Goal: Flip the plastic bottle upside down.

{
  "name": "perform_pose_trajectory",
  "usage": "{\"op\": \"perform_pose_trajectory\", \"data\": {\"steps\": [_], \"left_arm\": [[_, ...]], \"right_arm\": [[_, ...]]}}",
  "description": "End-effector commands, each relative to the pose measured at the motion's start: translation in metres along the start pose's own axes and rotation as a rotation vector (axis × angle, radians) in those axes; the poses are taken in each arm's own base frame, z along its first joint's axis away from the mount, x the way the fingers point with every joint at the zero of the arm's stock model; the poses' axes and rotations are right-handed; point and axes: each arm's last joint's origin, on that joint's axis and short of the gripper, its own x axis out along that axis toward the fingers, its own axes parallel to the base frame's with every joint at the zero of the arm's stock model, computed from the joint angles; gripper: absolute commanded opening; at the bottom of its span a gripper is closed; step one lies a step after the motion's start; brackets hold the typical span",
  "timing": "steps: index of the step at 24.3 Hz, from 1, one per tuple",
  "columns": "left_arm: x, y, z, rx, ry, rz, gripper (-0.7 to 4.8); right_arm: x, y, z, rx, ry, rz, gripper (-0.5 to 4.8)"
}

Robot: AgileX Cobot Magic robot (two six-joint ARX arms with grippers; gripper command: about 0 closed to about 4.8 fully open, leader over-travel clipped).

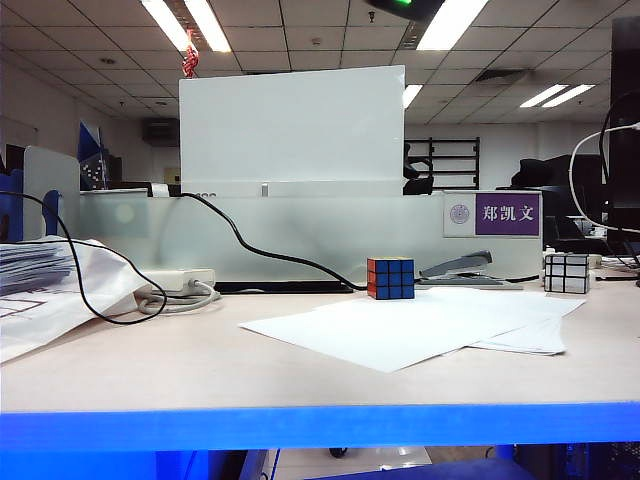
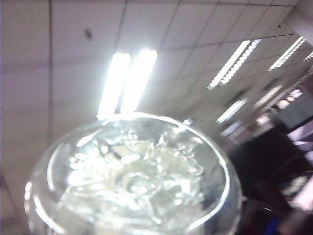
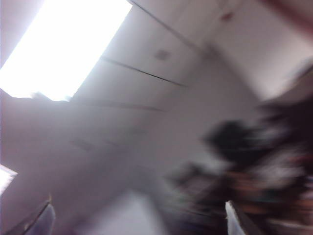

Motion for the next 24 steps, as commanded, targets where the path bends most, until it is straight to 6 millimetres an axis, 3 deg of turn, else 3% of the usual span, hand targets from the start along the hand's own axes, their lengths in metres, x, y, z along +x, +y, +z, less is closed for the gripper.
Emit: {"op": "perform_pose_trajectory", "data": {"steps": [1,2,3,5,10,13,18,21,24], "left_arm": [[0.006,0.003,-0.018,-0.302,0.185,-0.015,-0.06],[0.009,0.003,-0.030,-0.400,0.242,-0.072,-0.06],[0.014,0.005,-0.045,-0.511,0.303,-0.120,-0.06],[0.024,0.010,-0.072,-0.635,0.379,-0.147,-0.06],[0.041,0.021,-0.122,-0.623,0.456,-0.181,-0.06],[0.045,0.023,-0.155,-0.717,0.522,-0.204,-0.06],[0.048,0.024,-0.176,-0.773,0.554,-0.196,-0.06],[0.051,0.027,-0.180,-0.813,0.532,-0.178,-0.06],[0.057,0.031,-0.191,-0.865,0.505,-0.160,-0.06]], "right_arm": [[-0.035,0.008,0.033,-0.196,0.160,-0.057,1.61],[-0.042,0.010,0.038,-0.227,0.226,-0.071,-0.01],[-0.051,0.013,0.043,-0.259,0.352,-0.091,-0.12],[-0.055,0.014,0.041,-0.238,0.516,-0.103,-0.10],[-0.051,0.015,0.037,-0.215,0.533,-0.098,-0.10],[-0.051,0.020,0.038,-0.226,0.552,-0.098,-0.10],[-0.076,0.025,0.059,-0.268,0.530,-0.163,-0.09],[-0.109,0.032,0.085,-0.389,0.494,-0.230,-0.10],[-0.133,0.032,0.098,-0.403,0.465,-0.286,-0.10]]}}
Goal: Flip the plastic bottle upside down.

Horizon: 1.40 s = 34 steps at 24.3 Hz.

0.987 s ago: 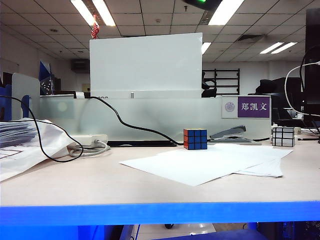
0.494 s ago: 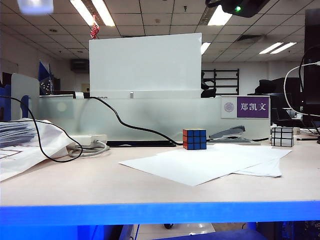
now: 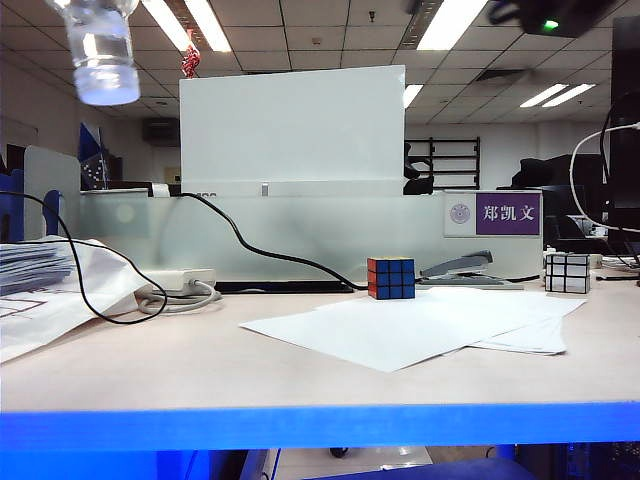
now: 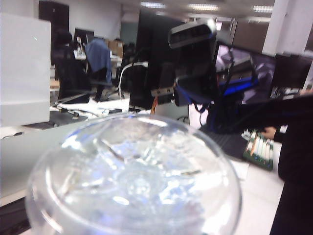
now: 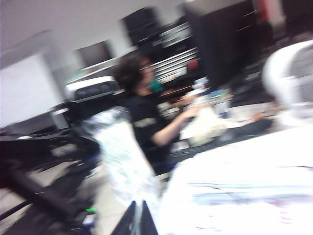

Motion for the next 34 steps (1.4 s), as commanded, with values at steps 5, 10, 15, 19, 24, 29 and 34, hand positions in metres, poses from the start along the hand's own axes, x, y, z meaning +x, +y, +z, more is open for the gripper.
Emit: {"op": "perform_pose_trajectory", "data": {"steps": [5,10,15,19,24,29,34], "left_arm": [[0.031,0.026,-0.013,-0.069,-0.077,-0.057,-0.06],[0.059,0.052,-0.034,-0.074,-0.033,-0.027,-0.06],[0.087,0.086,-0.052,0.004,0.018,-0.005,-0.06],[0.099,0.095,-0.078,0.082,0.068,-0.019,-0.06],[0.118,0.097,-0.115,0.100,0.122,-0.071,-0.06],[0.131,0.092,-0.135,0.091,0.129,-0.105,-0.06],[0.133,0.096,-0.148,0.069,0.152,-0.100,-0.06]], "right_arm": [[-0.008,-0.045,-0.035,0.083,-0.028,-0.029,-0.09],[-0.005,-0.068,-0.059,0.075,-0.010,-0.027,-0.10],[-0.014,-0.096,-0.093,0.157,0.005,-0.045,-0.10],[-0.023,-0.101,-0.132,0.216,0.010,-0.072,-0.10],[-0.031,-0.100,-0.171,0.266,0.015,-0.097,-0.10],[-0.031,-0.099,-0.183,0.276,0.025,-0.095,-0.09],[-0.036,-0.097,-0.193,0.257,0.029,-0.105,-0.10]]}}
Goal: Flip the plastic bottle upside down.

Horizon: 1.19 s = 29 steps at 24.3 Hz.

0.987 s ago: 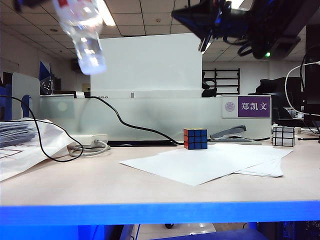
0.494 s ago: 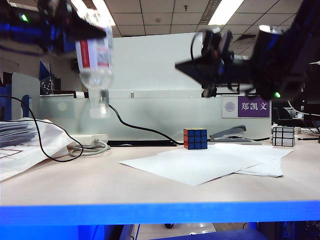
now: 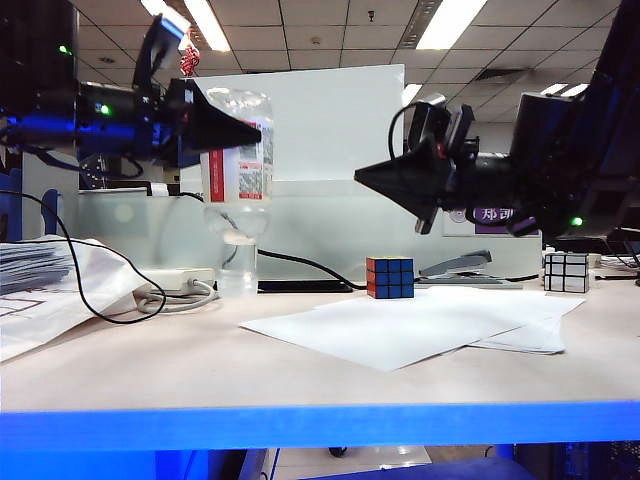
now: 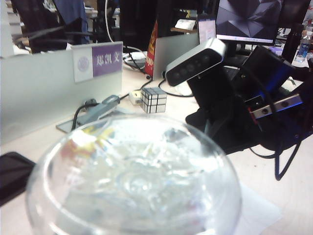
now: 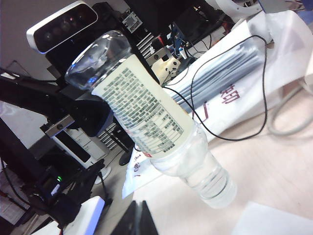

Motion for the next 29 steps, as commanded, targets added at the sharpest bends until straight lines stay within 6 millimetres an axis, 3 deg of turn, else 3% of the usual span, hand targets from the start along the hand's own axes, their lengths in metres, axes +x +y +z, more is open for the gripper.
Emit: {"op": "perform_pose_trajectory", "data": {"steps": [1,16,29], "left_arm": [[0.001,0.003,-0.002,0.024,-0.015,0.006,-0.06],[0.002,0.004,-0.002,0.076,-0.042,0.005,-0.06],[0.007,0.010,-0.024,0.054,-0.037,0.001,-0.06]], "right_arm": [[-0.005,0.002,-0.003,-0.062,-0.002,-0.006,-0.09],[-0.011,0.001,-0.010,-0.087,0.016,-0.006,-0.10],[-0.012,0.001,-0.011,-0.083,0.018,-0.006,-0.10]]}}
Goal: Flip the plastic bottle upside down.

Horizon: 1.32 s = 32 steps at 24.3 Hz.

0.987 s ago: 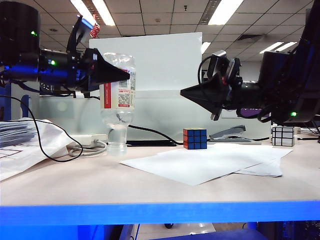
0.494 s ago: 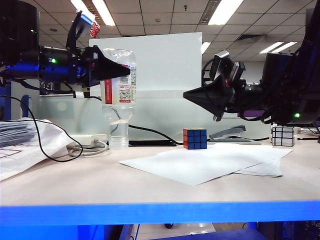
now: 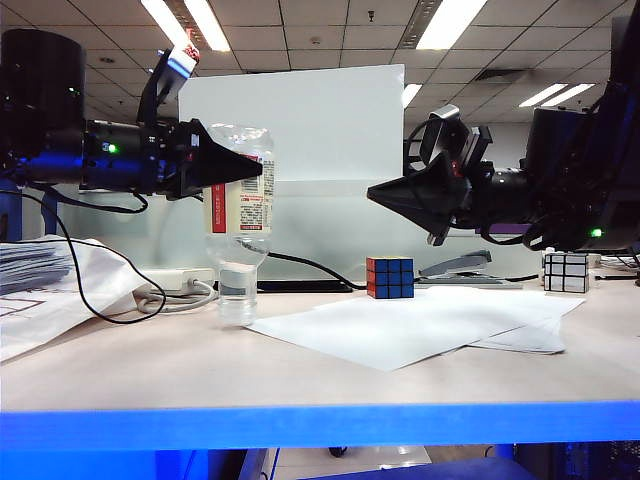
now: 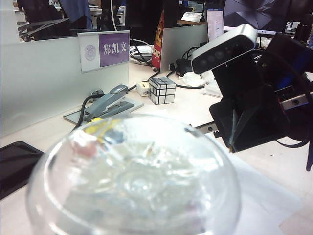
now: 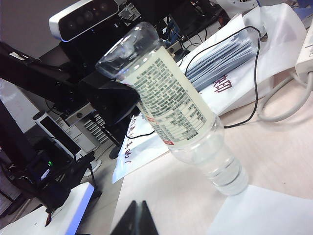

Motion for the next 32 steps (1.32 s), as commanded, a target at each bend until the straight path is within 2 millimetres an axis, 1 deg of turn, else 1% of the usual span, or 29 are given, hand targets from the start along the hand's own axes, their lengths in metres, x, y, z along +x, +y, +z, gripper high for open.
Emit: {"op": "perform_pose_trajectory", "data": {"steps": [1,9,19,20,21,22,23,25,28,29,32], "left_arm": [[0.0015,0.0010,0.0013,0.031,-0.039,-0.005,-0.06],[0.0032,0.0028,-0.0081,0.011,-0.032,-0.006,-0.06],[0.0032,0.0028,-0.0081,0.011,-0.032,-0.006,0.02],[0.0032,0.0028,-0.0081,0.011,-0.032,-0.006,0.33],[0.0032,0.0028,-0.0081,0.011,-0.032,-0.006,0.75],[0.0032,0.0028,-0.0081,0.011,-0.033,-0.006,1.38],[0.0032,0.0028,-0.0081,0.011,-0.033,-0.006,1.76],[0.0032,0.0028,-0.0081,0.012,-0.033,-0.006,2.19],[0.0032,0.0028,-0.0081,0.012,-0.033,-0.005,2.23],[0.0032,0.0028,-0.0081,0.012,-0.033,-0.005,2.40],[0.0032,0.0028,-0.0081,0.012,-0.033,-0.006,3.27]], "right_arm": [[0.0003,0.0032,0.0035,-0.032,0.003,0.006,-0.09],[0.0003,0.0031,0.0036,-0.032,-0.001,0.004,-0.10],[0.0005,0.0031,0.0037,-0.032,-0.003,0.002,-0.09],[0.0005,0.0031,0.0037,-0.031,-0.003,0.002,-0.10],[0.0005,0.0031,0.0037,-0.032,-0.004,0.002,-0.10],[0.0005,0.0031,0.0037,-0.032,-0.004,0.002,-0.10],[0.0005,0.0031,0.0037,-0.032,-0.004,0.002,-0.09],[0.0005,0.0030,0.0037,-0.031,-0.004,0.001,-0.09],[0.0005,0.0031,0.0037,-0.032,-0.004,0.001,-0.10],[0.0005,0.0031,0.0037,-0.032,-0.004,0.001,-0.09],[0.0005,0.0031,0.0037,-0.032,-0.005,0.001,-0.10]]}}
